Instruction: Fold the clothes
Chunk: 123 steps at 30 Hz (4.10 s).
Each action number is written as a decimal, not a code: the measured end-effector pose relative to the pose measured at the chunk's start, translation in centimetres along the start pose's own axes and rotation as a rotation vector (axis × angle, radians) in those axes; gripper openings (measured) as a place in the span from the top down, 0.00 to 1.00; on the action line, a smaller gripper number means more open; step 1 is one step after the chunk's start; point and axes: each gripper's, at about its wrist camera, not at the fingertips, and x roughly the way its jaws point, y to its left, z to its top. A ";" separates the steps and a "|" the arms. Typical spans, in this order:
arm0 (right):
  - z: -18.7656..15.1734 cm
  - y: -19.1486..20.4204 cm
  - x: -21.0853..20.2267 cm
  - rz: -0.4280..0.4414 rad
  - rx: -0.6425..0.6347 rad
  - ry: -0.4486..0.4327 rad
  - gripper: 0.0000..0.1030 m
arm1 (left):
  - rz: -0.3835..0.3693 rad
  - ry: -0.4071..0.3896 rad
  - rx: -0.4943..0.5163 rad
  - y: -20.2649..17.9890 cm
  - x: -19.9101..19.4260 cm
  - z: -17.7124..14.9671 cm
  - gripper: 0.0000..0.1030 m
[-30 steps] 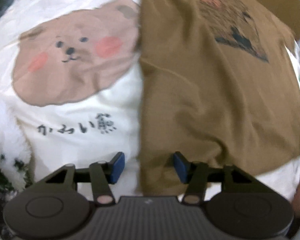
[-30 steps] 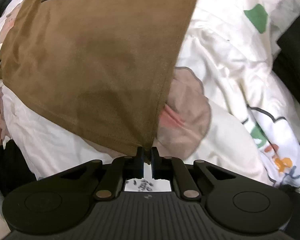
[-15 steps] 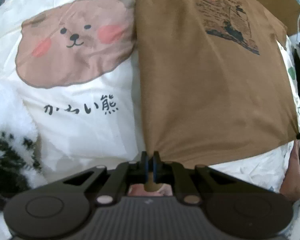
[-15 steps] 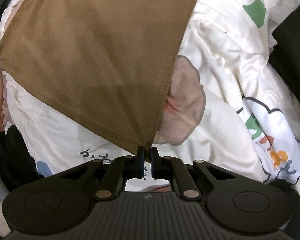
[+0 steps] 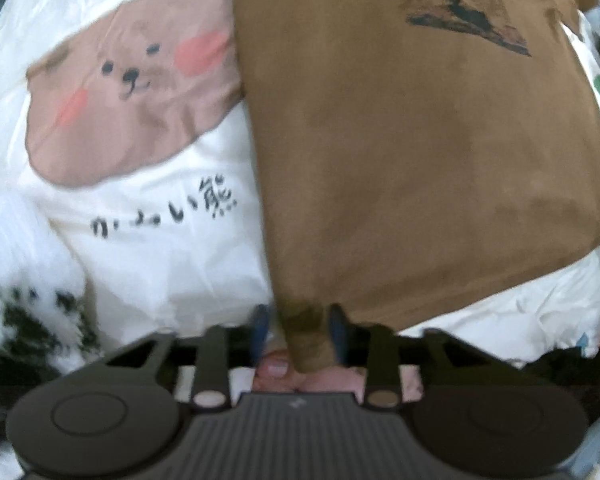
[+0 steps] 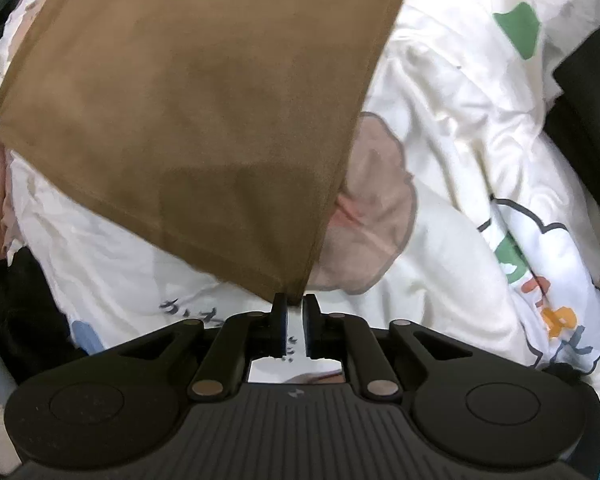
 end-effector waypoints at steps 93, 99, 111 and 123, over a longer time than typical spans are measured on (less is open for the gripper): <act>17.3 12.0 -20.4 -0.460 -0.138 -0.567 0.32 | 0.348 -0.594 -0.054 -4.2 -18.2 16.0 0.01; 18.1 12.9 -20.4 -0.448 -0.107 -0.603 0.32 | 0.387 -0.565 -0.069 -2.6 -16.1 14.7 0.01; 19.1 12.7 -15.2 -0.338 -0.071 -0.553 0.32 | 0.273 -0.585 -0.067 -2.3 -12.5 18.9 0.11; 19.5 7.5 -11.6 -0.291 0.079 -0.552 0.32 | 0.234 -0.589 -0.044 -2.1 -7.1 26.2 0.40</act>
